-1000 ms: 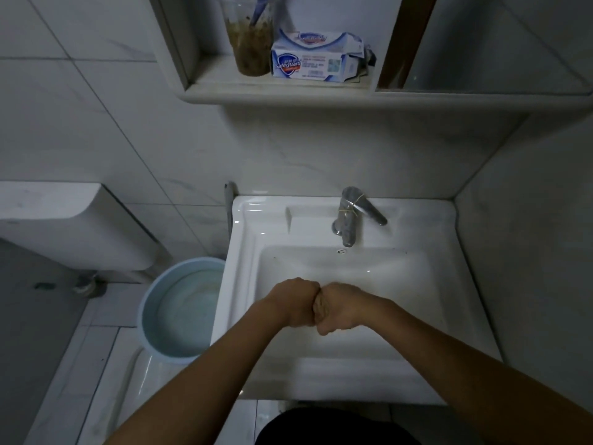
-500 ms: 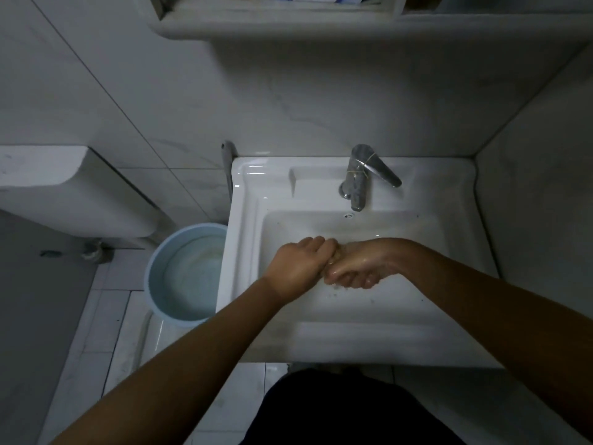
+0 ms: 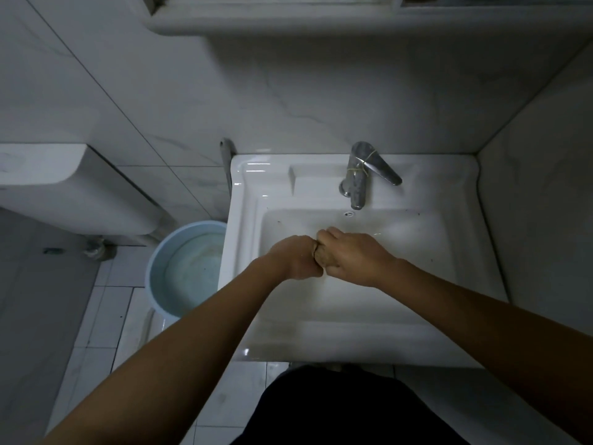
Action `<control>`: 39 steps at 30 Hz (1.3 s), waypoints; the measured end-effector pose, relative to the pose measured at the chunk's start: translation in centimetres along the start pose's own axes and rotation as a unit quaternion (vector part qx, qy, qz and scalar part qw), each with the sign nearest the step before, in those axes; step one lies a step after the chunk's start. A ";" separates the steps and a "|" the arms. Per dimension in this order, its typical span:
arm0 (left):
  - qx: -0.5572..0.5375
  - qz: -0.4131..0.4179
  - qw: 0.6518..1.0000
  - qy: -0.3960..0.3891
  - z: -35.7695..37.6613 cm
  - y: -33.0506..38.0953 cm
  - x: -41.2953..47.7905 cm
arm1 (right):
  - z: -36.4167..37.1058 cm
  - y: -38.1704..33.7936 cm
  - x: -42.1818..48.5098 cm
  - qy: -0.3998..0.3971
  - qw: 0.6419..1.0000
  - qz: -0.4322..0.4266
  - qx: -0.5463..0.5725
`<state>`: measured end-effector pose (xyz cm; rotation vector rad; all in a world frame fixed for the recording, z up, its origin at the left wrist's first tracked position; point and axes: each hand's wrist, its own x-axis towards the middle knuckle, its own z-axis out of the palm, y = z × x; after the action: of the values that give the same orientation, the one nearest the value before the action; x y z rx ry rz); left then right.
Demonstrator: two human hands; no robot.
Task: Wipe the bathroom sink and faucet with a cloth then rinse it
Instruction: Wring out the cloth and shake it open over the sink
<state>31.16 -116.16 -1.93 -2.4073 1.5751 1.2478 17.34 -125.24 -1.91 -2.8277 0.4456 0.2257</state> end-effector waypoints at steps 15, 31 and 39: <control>0.156 0.259 0.862 0.407 2.4 -1.5 -1.1 | -4.6 -0.5 0.8 -0.424 0.714 0.244 0.501; 0.041 -0.032 0.998 -0.041 1.7 0.0 1.5 | 0.8 -0.4 2.6 -0.147 0.980 -0.006 -0.135; -0.192 -0.133 0.950 -0.207 2.5 -1.5 1.1 | 2.7 -0.7 2.7 -0.144 0.977 -0.069 -0.144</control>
<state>30.93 -115.25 -4.91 -2.2273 0.9299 1.9734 19.80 -124.60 -4.84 -3.0183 0.1634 0.7121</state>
